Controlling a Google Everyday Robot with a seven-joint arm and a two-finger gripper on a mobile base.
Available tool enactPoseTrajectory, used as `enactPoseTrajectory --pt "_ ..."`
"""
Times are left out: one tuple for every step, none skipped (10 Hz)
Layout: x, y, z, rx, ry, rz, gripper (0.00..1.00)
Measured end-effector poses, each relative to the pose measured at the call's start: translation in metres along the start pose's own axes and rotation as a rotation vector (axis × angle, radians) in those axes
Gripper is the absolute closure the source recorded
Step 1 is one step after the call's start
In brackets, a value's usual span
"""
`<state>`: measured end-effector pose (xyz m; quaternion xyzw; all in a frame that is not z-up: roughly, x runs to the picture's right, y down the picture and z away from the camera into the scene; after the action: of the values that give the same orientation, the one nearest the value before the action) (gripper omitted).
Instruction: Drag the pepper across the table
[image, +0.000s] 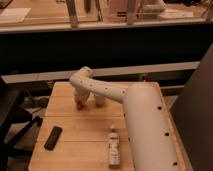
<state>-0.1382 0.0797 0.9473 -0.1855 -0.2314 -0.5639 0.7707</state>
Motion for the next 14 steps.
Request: enactPoseTrajectory --pt "0.0 0.0 0.0 0.0 0.0 0.0 1.0" --pt "0.0 0.0 0.0 0.0 0.0 0.0 1.0" --pt "0.0 0.0 0.0 0.0 0.0 0.0 1.0" --pt "0.0 0.0 0.0 0.0 0.0 0.0 0.98" --pt "0.0 0.0 0.0 0.0 0.0 0.0 0.89" --pt "0.0 0.0 0.0 0.0 0.0 0.0 0.78" --pt "0.0 0.0 0.0 0.0 0.0 0.0 0.69" --pt "0.0 0.0 0.0 0.0 0.0 0.0 0.66" --pt "0.0 0.0 0.0 0.0 0.0 0.0 0.66" --pt "0.0 0.0 0.0 0.0 0.0 0.0 0.63" --pt "0.0 0.0 0.0 0.0 0.0 0.0 0.56" --pt "0.0 -0.0001 0.0 0.0 0.0 0.0 0.44" --pt "0.0002 -0.0001 -0.0002 0.0 0.0 0.0 0.35" --pt "0.0002 -0.0001 -0.0002 0.0 0.0 0.0 0.28"
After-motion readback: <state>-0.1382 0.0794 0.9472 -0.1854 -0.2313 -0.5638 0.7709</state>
